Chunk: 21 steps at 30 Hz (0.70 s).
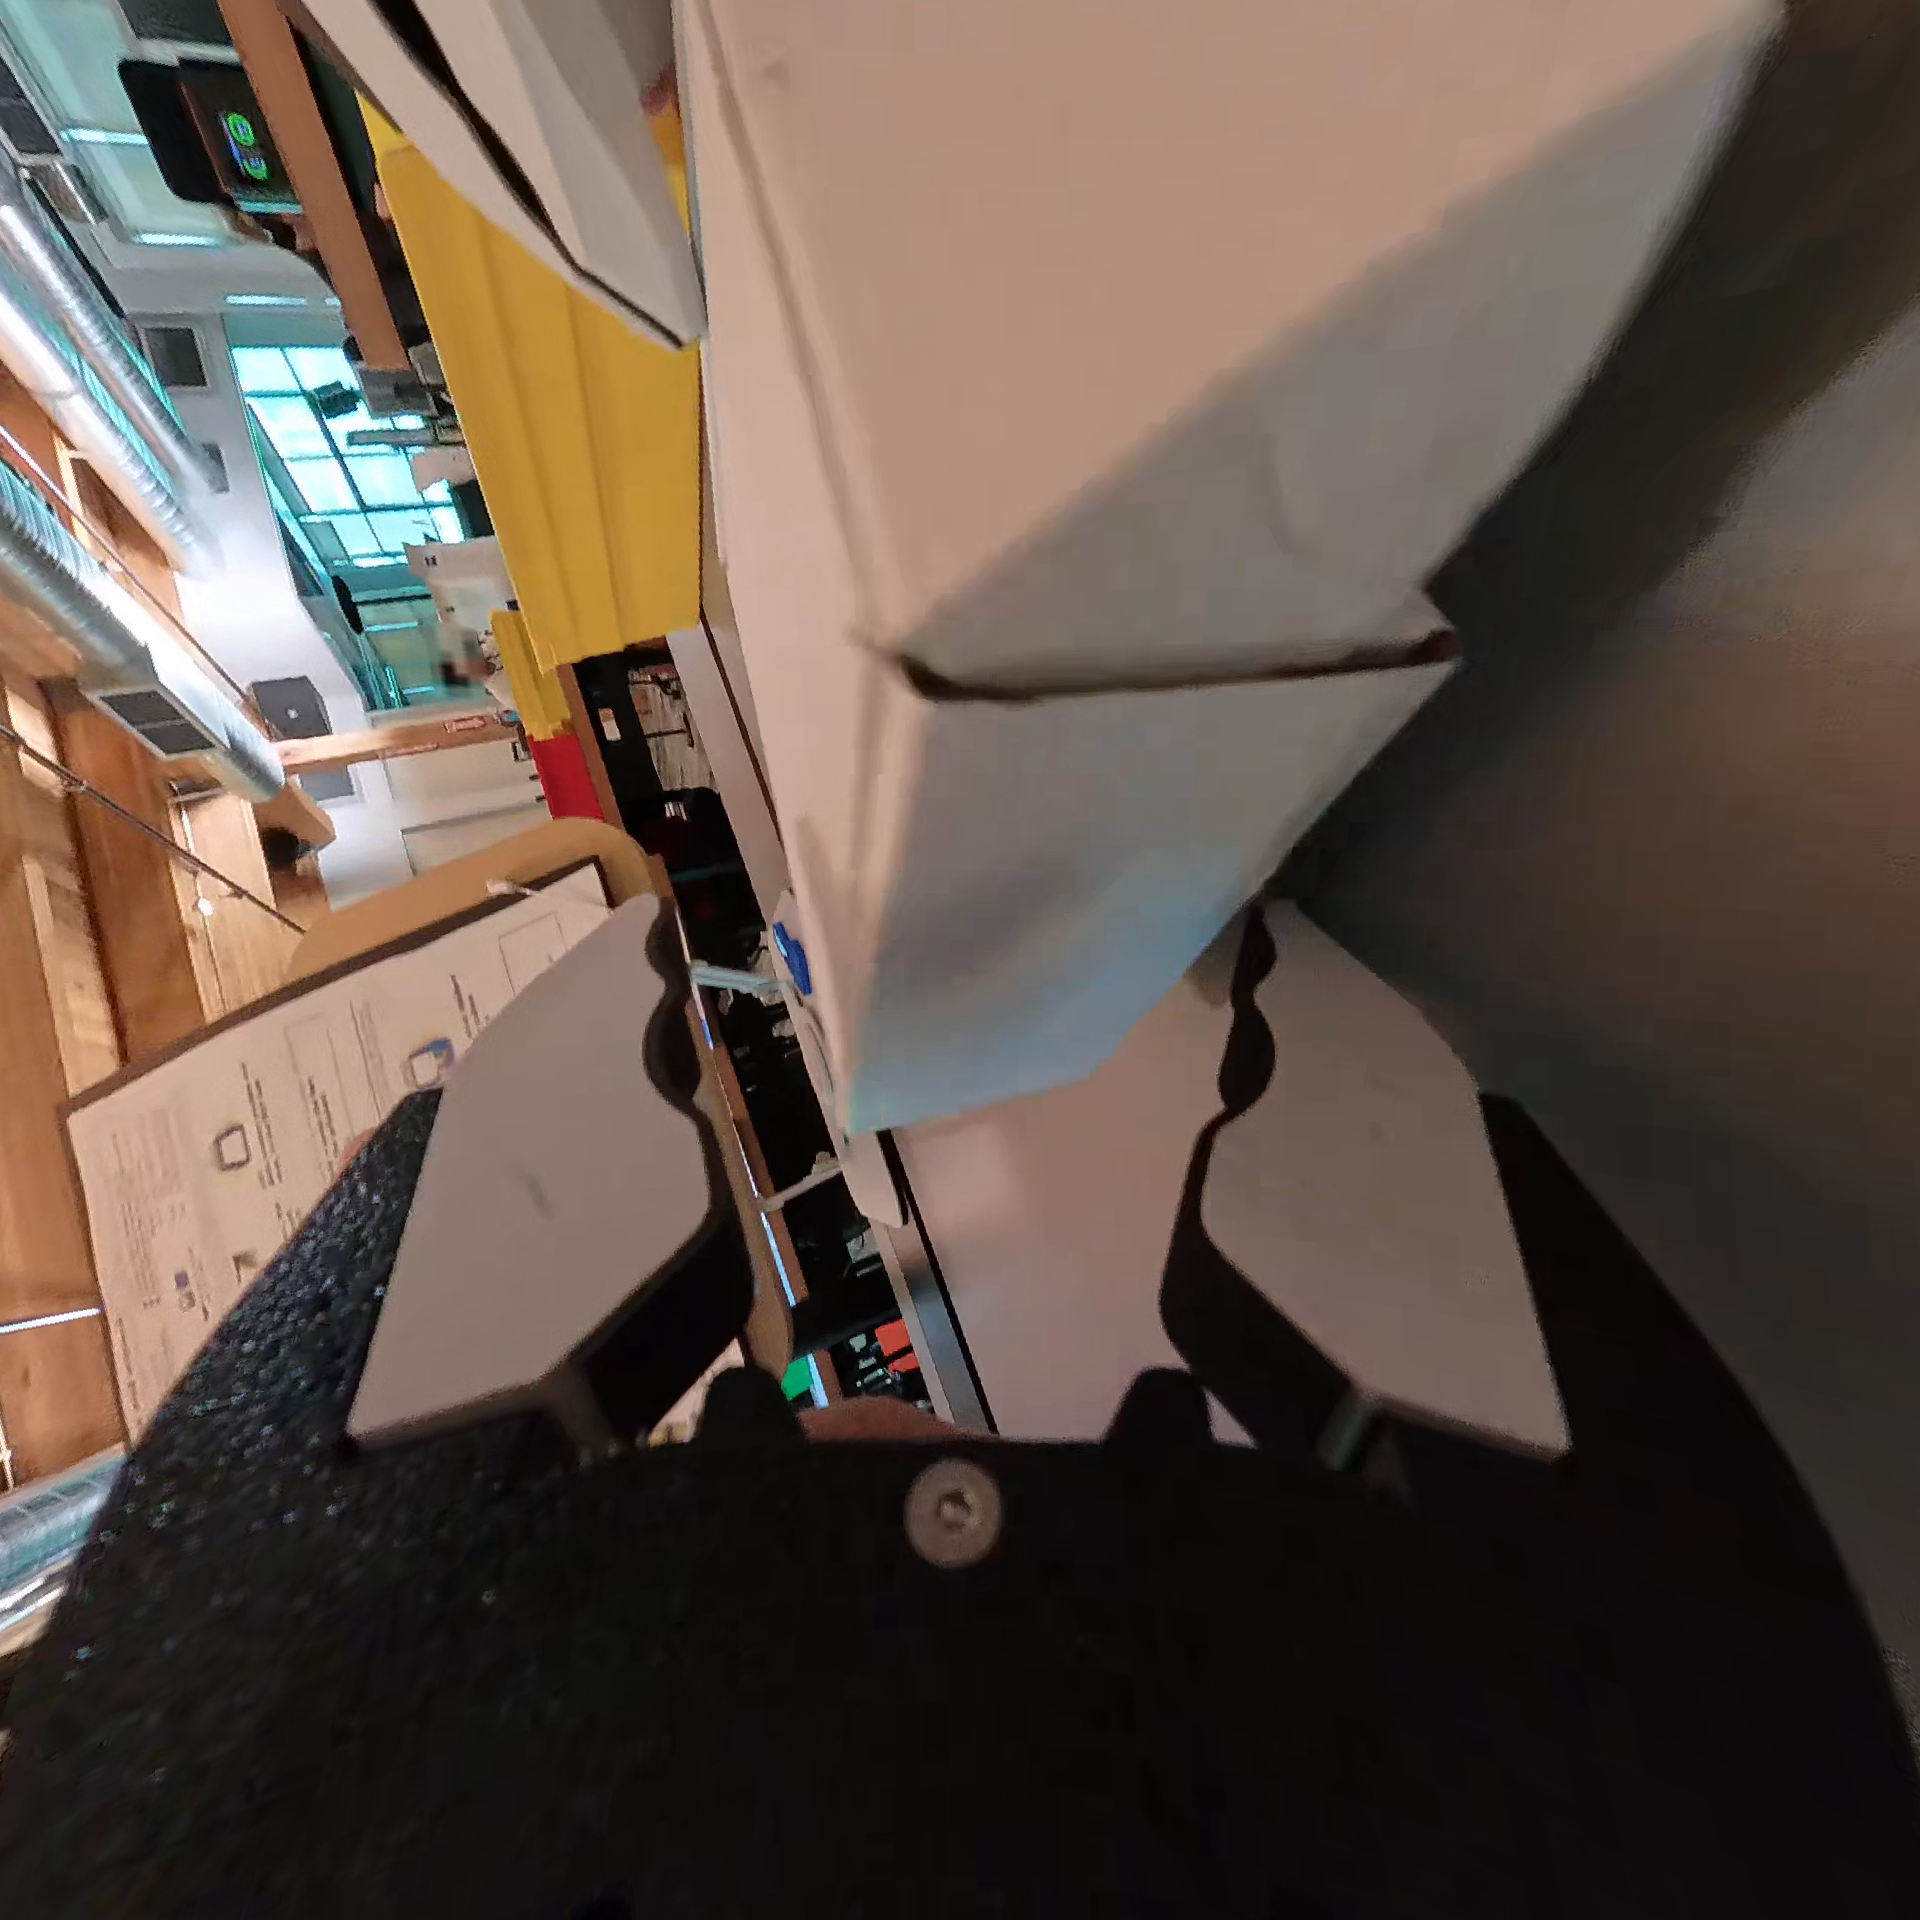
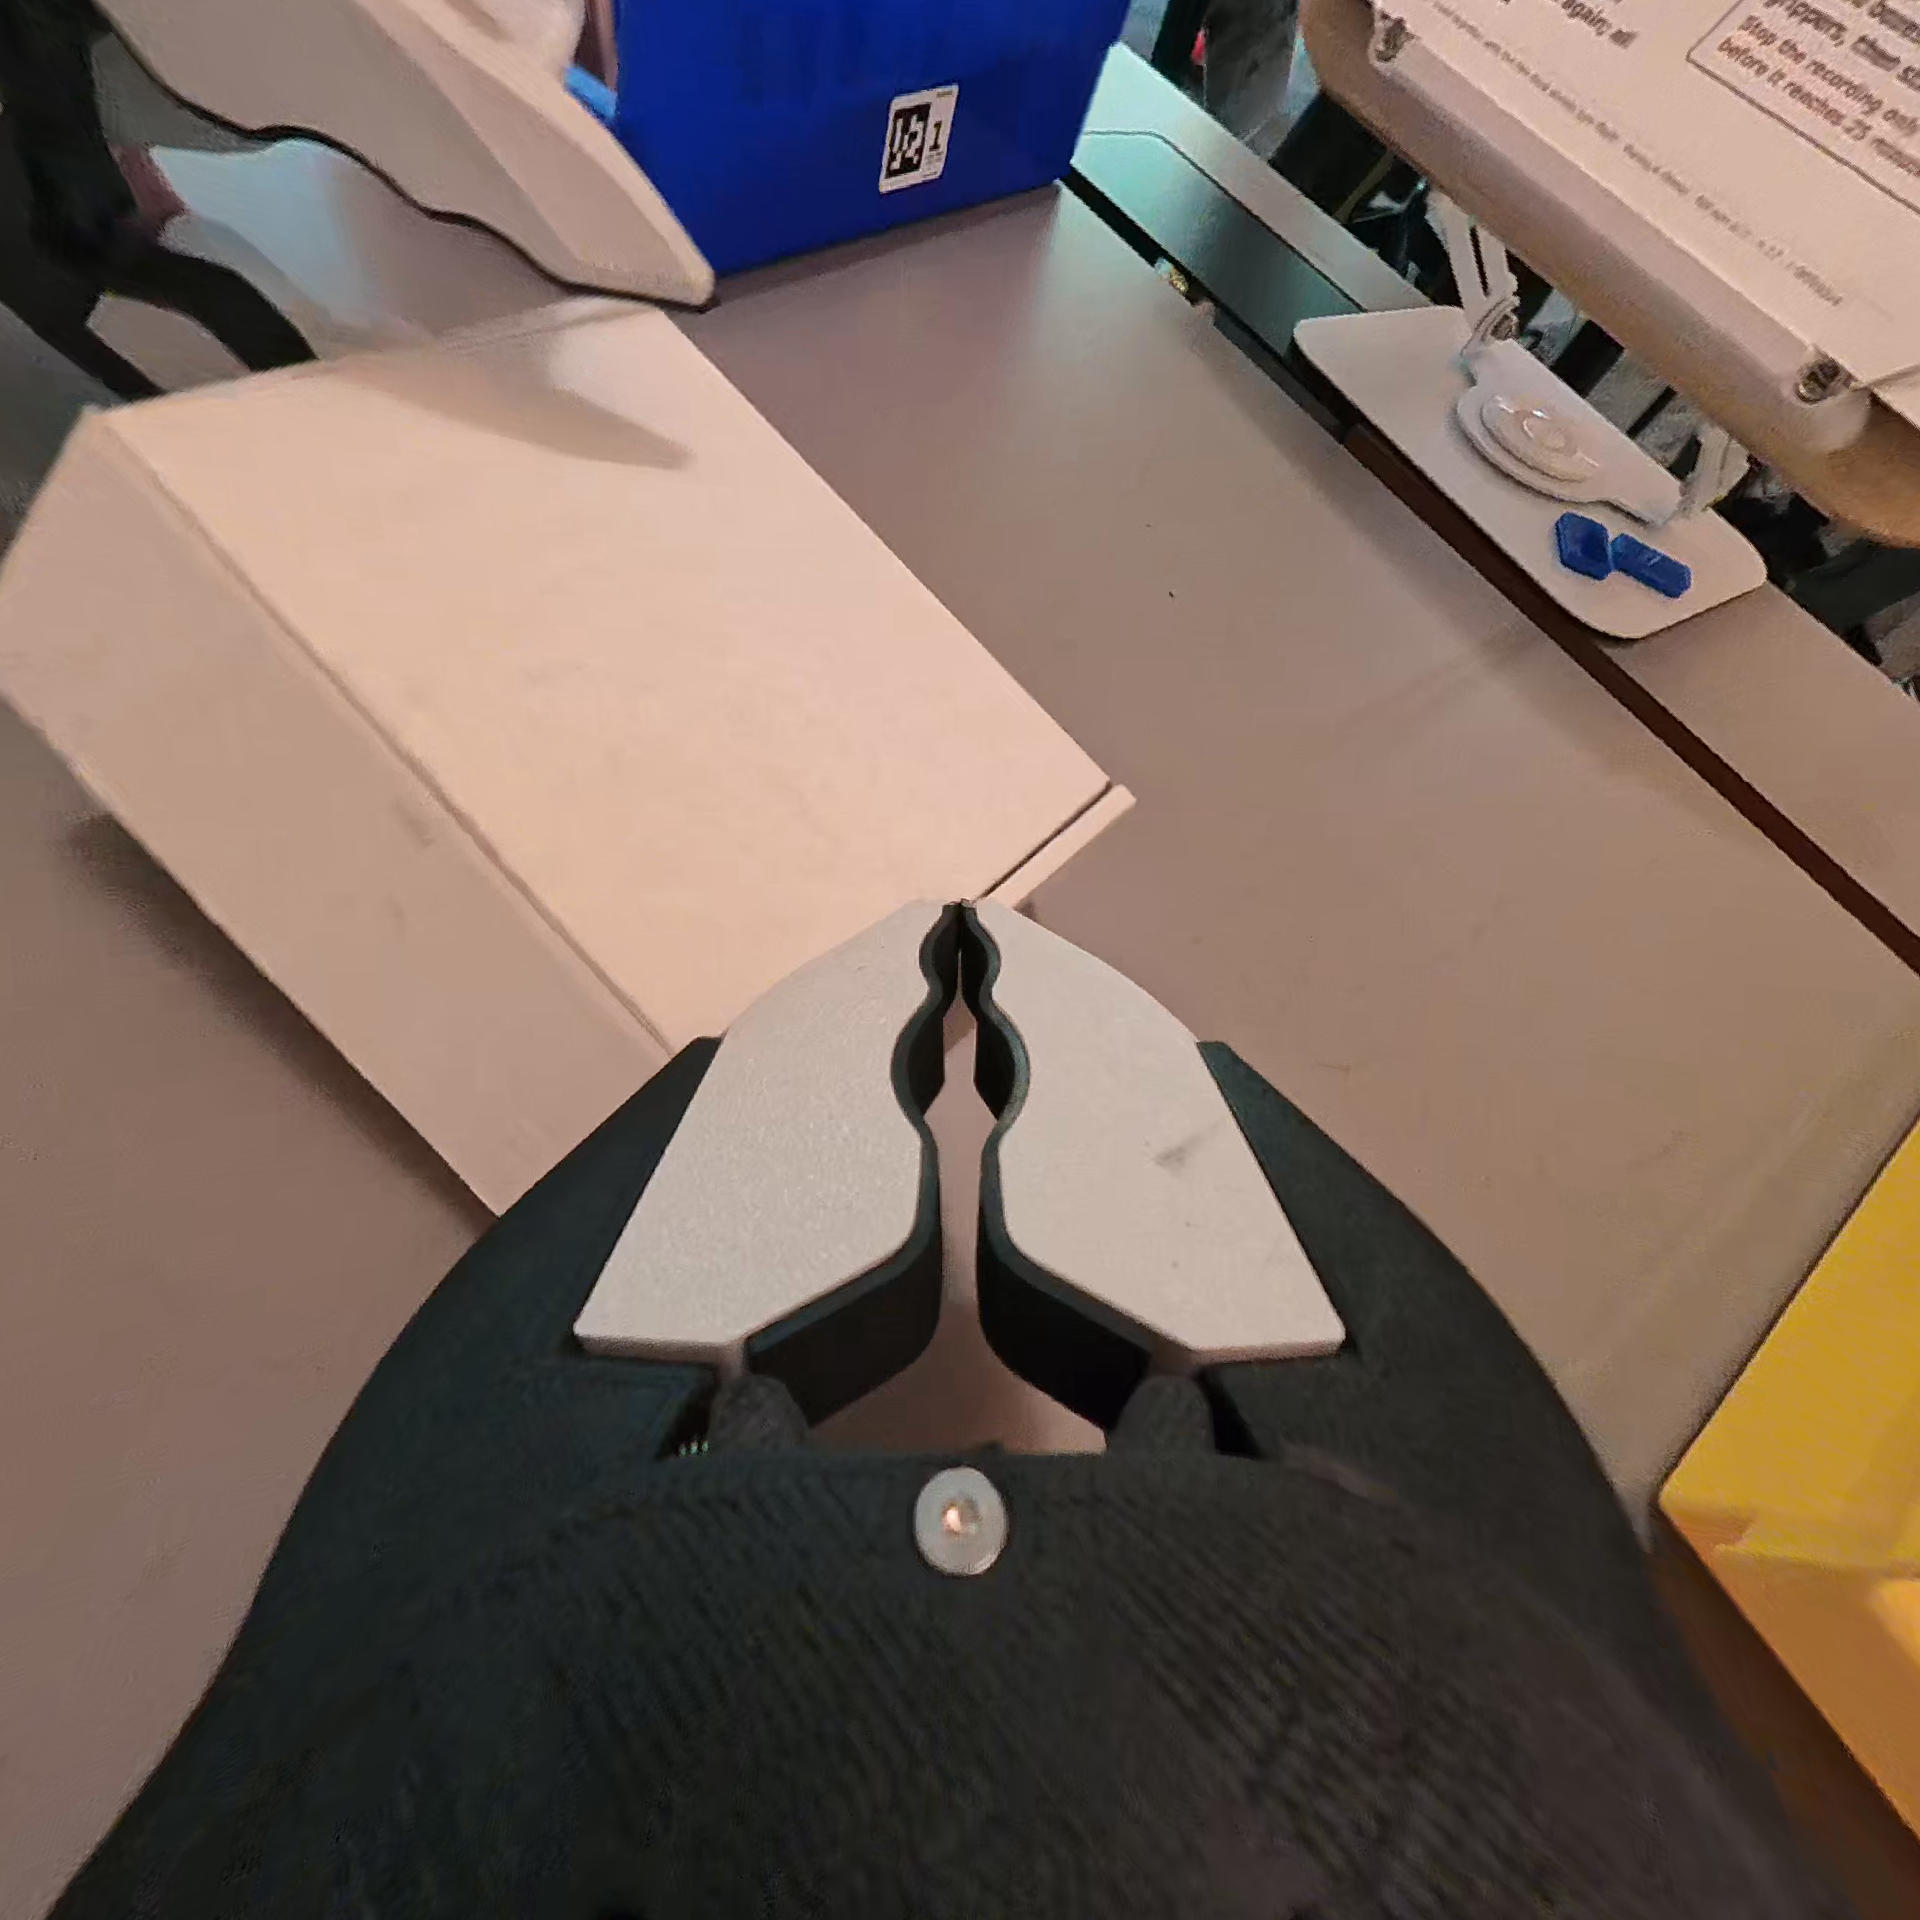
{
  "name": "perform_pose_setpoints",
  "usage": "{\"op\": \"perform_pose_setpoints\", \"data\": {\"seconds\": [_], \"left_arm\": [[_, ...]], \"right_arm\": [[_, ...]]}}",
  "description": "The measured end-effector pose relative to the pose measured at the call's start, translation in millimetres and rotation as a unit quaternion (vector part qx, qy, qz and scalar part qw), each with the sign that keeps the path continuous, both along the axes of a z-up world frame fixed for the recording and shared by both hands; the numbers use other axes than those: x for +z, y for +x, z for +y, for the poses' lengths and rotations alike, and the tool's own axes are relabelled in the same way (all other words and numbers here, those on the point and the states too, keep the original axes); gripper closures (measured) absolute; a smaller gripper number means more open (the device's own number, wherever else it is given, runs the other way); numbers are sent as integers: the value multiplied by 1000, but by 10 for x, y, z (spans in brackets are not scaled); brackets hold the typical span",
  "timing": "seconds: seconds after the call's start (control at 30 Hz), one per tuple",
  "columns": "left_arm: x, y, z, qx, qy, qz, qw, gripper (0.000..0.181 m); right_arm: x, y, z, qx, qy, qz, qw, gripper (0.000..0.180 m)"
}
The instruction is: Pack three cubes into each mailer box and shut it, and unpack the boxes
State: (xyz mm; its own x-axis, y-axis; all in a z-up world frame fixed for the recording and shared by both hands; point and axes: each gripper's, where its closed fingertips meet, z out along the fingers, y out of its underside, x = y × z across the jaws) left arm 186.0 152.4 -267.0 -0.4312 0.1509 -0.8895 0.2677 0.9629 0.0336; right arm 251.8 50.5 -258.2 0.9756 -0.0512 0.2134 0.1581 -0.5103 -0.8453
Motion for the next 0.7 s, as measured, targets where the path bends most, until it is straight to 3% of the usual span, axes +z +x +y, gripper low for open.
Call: {"op": "perform_pose_setpoints", "data": {"seconds": [0.17,0.27,0.33,0.47,0.53,0.6,0.7], "left_arm": [[119,-35,-274,-34,-12,-37,999,78],[148,-53,-464,-57,5,-59,997,98],[166,-13,-516,-57,31,-90,994,102],[209,11,-496,-10,-10,-56,998,105],[278,-10,-469,22,-81,-21,996,105],[398,-34,-453,58,-203,18,977,106],[511,-98,-472,104,-427,130,889,106]], "right_arm": [[-29,111,-77,-26,18,20,999,180],[-19,83,-70,-20,16,25,999,180],[-24,99,-76,-20,12,16,1000,180],[42,134,-196,-14,21,22,999,176],[251,190,-322,-15,56,28,998,152],[619,223,-468,-12,136,53,989,141],[1226,211,-722,4,281,100,954,141]]}}
